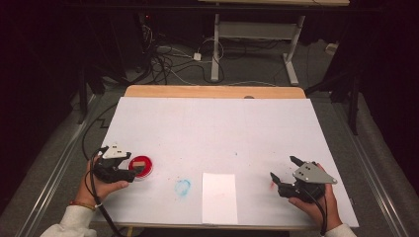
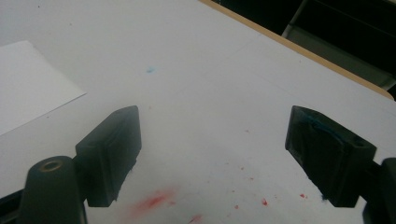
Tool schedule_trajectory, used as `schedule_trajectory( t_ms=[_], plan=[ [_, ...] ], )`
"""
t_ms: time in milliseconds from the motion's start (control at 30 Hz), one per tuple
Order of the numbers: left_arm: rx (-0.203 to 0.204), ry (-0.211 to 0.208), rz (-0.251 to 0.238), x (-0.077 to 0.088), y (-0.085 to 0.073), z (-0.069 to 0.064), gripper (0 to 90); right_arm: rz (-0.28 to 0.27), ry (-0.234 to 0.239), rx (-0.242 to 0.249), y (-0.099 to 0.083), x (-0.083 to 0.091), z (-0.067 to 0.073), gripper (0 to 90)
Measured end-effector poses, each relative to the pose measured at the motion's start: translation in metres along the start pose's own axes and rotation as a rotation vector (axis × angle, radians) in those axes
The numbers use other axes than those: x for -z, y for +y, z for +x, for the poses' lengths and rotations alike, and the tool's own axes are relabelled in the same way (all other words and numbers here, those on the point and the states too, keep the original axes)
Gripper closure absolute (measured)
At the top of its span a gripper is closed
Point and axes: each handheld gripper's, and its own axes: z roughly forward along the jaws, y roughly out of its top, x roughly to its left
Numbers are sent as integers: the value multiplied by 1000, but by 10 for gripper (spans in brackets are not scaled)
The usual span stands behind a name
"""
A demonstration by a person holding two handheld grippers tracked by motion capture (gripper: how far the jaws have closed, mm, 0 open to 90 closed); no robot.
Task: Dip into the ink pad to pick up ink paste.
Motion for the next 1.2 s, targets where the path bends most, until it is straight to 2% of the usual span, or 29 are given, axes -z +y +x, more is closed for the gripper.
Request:
schedule_trajectory(
  t_ms=[33,100,267,333,400,567,667,833,933,1000,1033,1133,1200],
  plan=[
    [-11,1,6,-1,0,-2,315,5,2,6,-1,0,0,186],
    [-30,8,12,-1,0,-3,326,6,2,7,-1,0,0,186],
    [-25,-11,-7,0,1,5,405,4,7,9,-1,0,1,186],
    [-23,-22,-12,0,1,7,396,7,10,10,-1,0,1,186],
    [-40,-44,-4,-2,1,8,405,8,11,9,-1,0,1,187],
    [-73,-65,18,-7,3,7,430,19,16,16,-2,0,2,189],
    [-101,-73,34,-8,5,5,485,22,19,19,-2,0,3,190],
    [-122,-74,40,-9,7,4,611,32,20,21,-3,0,3,192],
    [-137,-78,51,-11,8,3,621,32,22,20,-3,0,3,192],
    [-142,-69,60,-13,9,3,586,35,27,24,-4,0,3,191],
    [-132,-66,59,-13,9,4,543,37,28,22,-4,-1,3,192],
    [-126,-63,39,-11,8,6,526,41,31,27,-4,-1,3,192],
    [-132,-75,41,-11,9,7,494,41,35,24,-4,-1,4,192]
  ],
)
